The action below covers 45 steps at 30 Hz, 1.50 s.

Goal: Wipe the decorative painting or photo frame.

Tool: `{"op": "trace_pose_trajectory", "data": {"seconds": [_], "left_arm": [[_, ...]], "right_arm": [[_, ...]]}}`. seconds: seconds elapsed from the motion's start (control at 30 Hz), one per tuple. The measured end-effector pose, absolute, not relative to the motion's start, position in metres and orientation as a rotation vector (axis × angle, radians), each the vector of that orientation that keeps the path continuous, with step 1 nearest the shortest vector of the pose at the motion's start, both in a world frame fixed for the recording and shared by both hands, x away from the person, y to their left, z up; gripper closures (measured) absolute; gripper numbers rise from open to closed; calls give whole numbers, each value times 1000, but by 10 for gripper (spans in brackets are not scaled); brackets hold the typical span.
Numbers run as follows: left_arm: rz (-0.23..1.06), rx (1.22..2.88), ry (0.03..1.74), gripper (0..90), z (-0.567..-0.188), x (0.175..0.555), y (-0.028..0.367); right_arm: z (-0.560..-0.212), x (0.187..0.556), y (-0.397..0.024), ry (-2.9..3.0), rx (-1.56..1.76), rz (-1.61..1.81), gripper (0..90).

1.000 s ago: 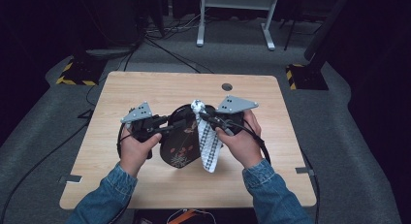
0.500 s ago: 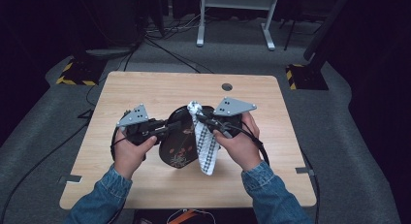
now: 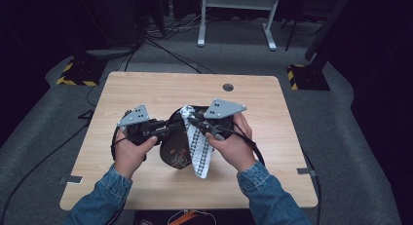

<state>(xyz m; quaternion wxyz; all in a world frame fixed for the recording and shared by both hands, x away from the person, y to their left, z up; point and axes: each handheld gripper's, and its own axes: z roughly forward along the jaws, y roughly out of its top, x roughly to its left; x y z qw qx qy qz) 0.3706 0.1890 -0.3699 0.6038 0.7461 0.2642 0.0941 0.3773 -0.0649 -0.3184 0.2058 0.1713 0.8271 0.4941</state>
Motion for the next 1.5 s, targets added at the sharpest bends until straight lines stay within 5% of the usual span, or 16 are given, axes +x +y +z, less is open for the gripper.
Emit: {"op": "trace_pose_trajectory", "data": {"seconds": [1.5], "left_arm": [[199, 1724, 622, 782, -370, 373, 189]], "right_arm": [[-327, 380, -68, 2274, 530, 1264, 816]]}}
